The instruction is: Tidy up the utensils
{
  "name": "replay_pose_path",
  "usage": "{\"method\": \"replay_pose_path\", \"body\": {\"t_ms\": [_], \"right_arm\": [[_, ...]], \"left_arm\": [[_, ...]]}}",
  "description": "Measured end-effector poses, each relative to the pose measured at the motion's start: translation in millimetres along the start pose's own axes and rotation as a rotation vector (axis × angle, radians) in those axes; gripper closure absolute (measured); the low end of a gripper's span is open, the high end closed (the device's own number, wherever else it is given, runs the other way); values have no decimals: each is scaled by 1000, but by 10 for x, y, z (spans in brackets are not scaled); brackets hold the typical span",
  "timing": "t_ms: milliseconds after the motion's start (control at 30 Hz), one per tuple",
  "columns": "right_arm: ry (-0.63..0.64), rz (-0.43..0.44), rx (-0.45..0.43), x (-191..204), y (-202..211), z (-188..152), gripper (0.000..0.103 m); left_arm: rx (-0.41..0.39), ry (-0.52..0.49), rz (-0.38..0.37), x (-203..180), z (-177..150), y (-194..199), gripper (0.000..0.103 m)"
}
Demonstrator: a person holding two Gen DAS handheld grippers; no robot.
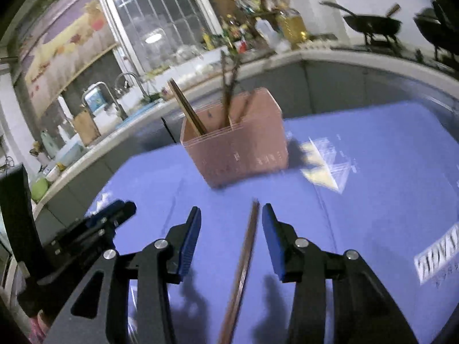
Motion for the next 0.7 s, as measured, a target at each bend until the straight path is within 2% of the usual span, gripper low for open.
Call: {"method": "replay_pose_path", "body": {"t_ms": [133, 367, 700], "right_arm": [[1, -17, -7, -25, 112, -158, 58], [-29, -2, -64, -90, 273, -153, 57], [-28, 10, -67, -47, 295, -156, 55]], "left_arm": [[14, -2, 13, -4, -142, 17, 84], [29, 15, 31, 3, -246, 59, 84], [34, 19, 37, 33, -269, 66, 84]]}}
Point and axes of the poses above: each gripper's, at about its wrist camera, not at the fingertips, and y roughly against the way its jaws point, x to its left, z to its top, the point moved 10 cm from there along -y, roughly the way its jaws point, and after that the axes turned 9 degrees about x, right-handed, at the moved point
